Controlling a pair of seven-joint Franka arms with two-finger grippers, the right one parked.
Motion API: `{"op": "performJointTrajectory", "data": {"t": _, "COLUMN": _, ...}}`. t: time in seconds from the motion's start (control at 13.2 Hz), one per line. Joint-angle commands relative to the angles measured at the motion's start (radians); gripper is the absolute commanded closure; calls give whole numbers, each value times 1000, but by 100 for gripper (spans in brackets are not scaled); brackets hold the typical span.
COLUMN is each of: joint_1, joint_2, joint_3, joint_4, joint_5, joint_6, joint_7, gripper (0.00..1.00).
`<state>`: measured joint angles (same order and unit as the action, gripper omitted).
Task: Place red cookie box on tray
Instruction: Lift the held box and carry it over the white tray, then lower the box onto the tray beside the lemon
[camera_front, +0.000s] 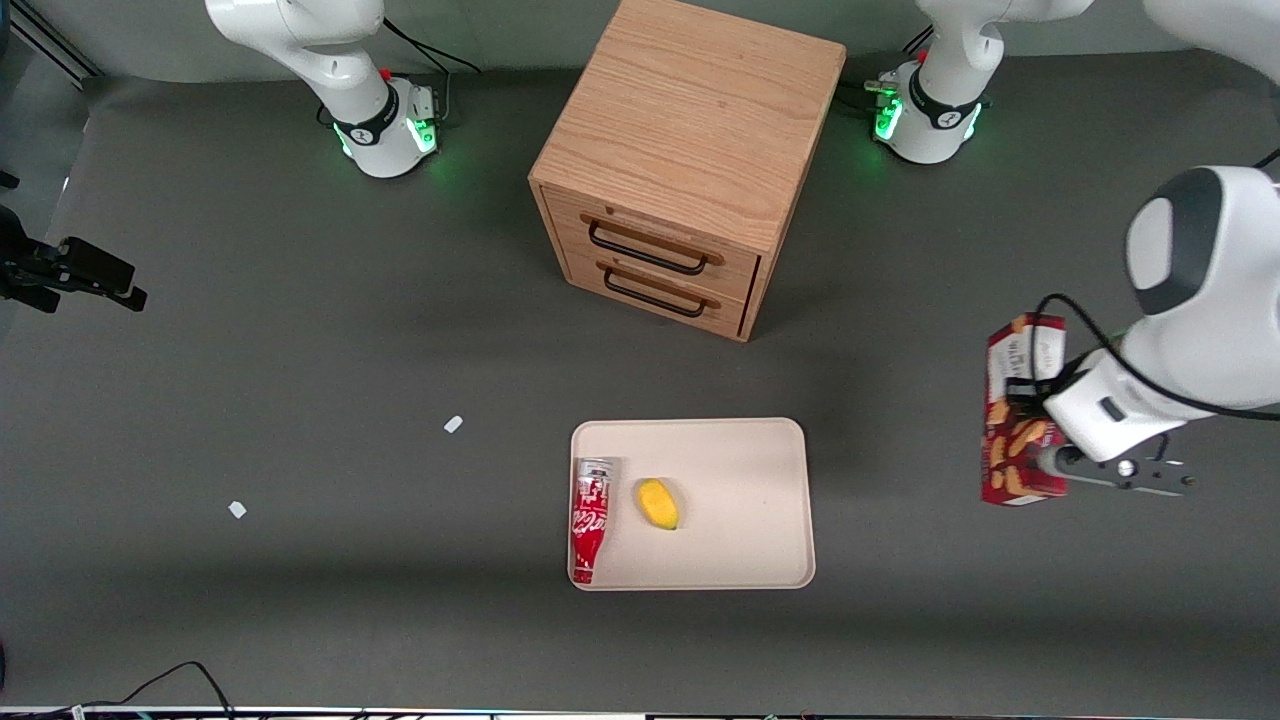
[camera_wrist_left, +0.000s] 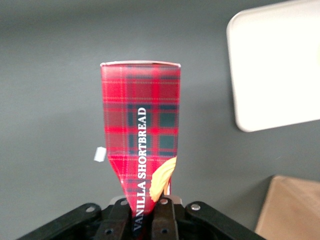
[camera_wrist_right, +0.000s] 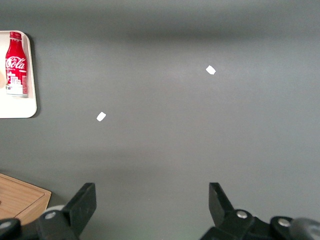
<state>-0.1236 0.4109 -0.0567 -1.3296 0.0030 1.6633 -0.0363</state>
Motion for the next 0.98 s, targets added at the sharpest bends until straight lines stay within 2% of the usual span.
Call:
{"op": "performJointTrajectory", "data": {"t": 0.0, "joint_1": -28, "joint_2": 159, "joint_3": -50, "joint_4": 211, "joint_5": -12, "joint_6": -40, "joint_7": -175, "gripper": 100}}
{"op": "performJointTrajectory", "data": {"t": 0.23, "joint_1": -71, "joint_2": 304, "joint_3": -100, "joint_4": 343, "joint_5": -12, "joint_6": 15, "joint_7": -328, "gripper": 100}}
{"op": "performJointTrajectory", "data": {"t": 0.68, "joint_1": -165, "joint_2": 494, "joint_3": -111, "joint_4": 340, "joint_5": 11, "joint_6": 252, "joint_7": -411, "gripper": 100}}
{"op": "performJointTrajectory", "data": {"t": 0.91, "joint_1": -183, "joint_2": 545, "joint_3": -107, "joint_4": 339, "joint_5": 58, "joint_6": 274, "joint_7": -427, "gripper": 100}}
